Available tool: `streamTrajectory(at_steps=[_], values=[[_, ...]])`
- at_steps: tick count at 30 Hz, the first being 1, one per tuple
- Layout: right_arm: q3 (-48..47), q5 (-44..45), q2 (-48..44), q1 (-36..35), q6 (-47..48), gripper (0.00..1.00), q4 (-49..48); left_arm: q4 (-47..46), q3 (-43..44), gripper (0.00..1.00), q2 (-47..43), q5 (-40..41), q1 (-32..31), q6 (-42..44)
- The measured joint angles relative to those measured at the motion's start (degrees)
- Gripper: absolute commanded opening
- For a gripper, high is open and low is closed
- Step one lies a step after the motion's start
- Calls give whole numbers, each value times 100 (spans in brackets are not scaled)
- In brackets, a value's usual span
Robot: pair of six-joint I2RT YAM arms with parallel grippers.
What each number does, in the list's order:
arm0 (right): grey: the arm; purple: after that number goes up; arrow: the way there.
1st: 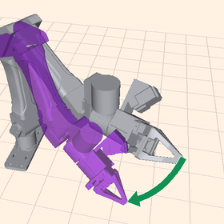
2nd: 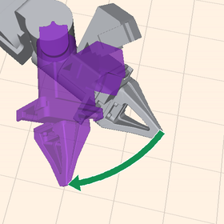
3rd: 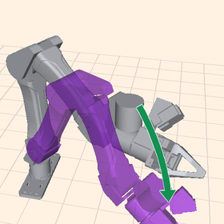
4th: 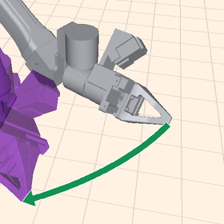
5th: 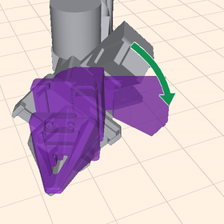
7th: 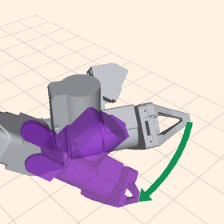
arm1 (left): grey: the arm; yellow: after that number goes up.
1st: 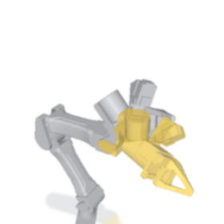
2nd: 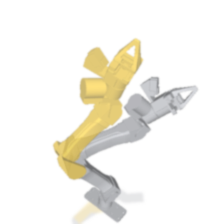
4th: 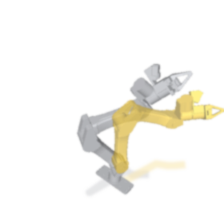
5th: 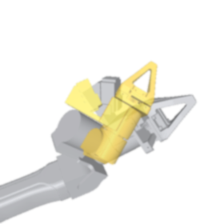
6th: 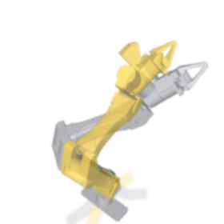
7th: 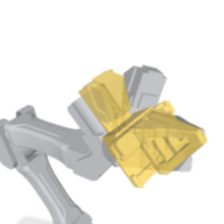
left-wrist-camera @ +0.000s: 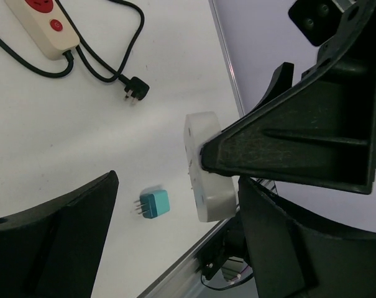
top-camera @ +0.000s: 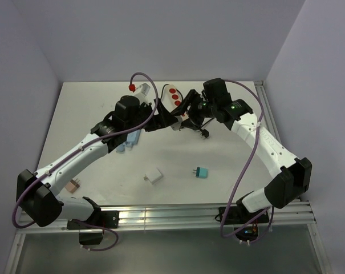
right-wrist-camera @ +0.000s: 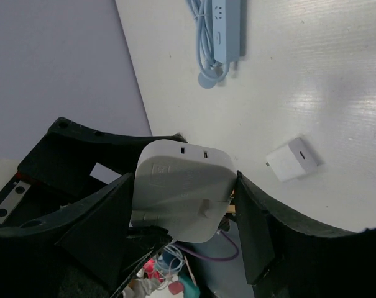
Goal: Insert the plug
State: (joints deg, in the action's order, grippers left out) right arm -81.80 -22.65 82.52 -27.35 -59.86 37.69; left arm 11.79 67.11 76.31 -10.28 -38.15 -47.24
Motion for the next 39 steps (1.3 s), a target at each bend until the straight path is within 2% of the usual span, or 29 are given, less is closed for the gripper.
streamTrajectory(at_steps=[5, 7, 13, 17, 18, 19, 20, 21, 22, 23, 24, 26, 28, 29, 31, 32, 34, 35, 39], values=[[151, -59, -22, -2, -188, 0, 9, -39, -46, 82, -4, 107, -114, 0], [151, -83, -22, -20, -238, 1, -2, -39, -55, 79, -4, 116, -136, -2], [146, -120, -22, -114, -522, 2, -111, -31, -55, 61, -4, 118, -153, -7], [144, -114, -20, -216, -640, 4, -136, -52, -57, 39, -37, 101, -168, -28], [144, -105, -20, -238, -660, 5, -140, -52, -57, 29, -52, 90, -170, -24], [144, -103, -20, -271, -678, 6, -149, -59, -57, 24, -85, 79, -186, -35], [144, -61, -20, -306, -704, 7, -166, -48, -57, 13, -118, 70, -195, 4], [144, -37, -20, -334, -704, 11, -170, -7, -57, 5, -146, 79, -195, 50], [144, -13, -20, -354, -721, 13, -170, 26, -57, 0, -162, 81, -197, 83], [144, 4, -22, -367, -719, 16, -177, 48, -57, 0, -173, 90, -195, 122], [146, 17, -22, -378, -719, 24, -177, 57, -59, 0, -175, 92, -195, 133], [146, 13, -22, -393, -706, 33, -177, 96, -66, 0, -201, 94, -195, 138], [146, -15, -42, -417, -662, 45, -173, 87, -127, 0, -280, 90, -195, 160], [146, -33, -57, -435, -645, 57, -166, 96, -153, 0, -328, 81, -195, 181], [146, -42, -122, -468, -581, 65, -166, 90, -199, 0, -431, 7, -184, 254], [146, -39, -179, -479, -546, 75, -157, 81, -219, 0, -494, -66, -164, 291], [144, -57, -308, -494, -374, 77, -155, 83, -227, 0, -590, -251, -111, 308], [144, -63, -407, -496, -254, 86, -146, 98, -238, 0, -645, -334, -48, 306], [116, -70, -850, -407, 317, 86, -17, 96, -382, 0, -883, -787, 352, 378]])
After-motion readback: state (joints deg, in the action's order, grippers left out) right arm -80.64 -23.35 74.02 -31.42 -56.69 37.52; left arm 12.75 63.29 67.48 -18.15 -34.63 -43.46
